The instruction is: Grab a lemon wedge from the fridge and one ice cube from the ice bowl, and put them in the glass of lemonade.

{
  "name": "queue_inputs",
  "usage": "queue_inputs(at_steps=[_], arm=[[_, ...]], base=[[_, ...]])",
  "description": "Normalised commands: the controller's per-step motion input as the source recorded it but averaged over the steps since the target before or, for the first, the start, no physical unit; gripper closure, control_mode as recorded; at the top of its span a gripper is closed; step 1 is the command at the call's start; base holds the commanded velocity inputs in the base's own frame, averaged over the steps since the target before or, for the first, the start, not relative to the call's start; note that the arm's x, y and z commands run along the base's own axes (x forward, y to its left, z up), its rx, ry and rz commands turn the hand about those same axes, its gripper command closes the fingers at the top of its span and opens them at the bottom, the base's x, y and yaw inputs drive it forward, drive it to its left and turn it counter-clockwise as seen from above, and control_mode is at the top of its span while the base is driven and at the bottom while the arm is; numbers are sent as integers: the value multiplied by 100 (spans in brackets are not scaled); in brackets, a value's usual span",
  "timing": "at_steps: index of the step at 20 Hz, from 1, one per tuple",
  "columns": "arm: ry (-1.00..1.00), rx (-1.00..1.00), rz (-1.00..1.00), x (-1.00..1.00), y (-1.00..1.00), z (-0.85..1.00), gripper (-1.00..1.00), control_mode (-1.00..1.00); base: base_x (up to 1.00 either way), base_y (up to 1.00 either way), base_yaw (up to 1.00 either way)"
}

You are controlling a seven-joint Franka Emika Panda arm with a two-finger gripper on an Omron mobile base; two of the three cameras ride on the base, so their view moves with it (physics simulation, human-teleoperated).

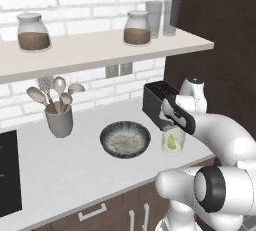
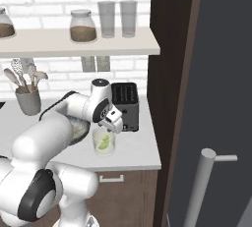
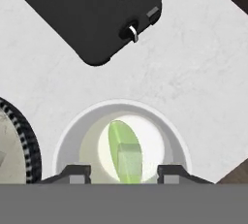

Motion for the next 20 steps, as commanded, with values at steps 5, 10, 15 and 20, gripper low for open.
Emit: queue_inputs(at_steps=[5,10,15,20], arm=[[-1,0,0,-5,0,0,-100,-100],[-7,3,0,-24,0,27,-100,-100],[-5,4,0,-16,0,40,-100,-100],[-6,2,0,-14,0,24,-100,-100]], base=[[0,0,0],[0,0,0],[0,0,0],[0,0,0]])
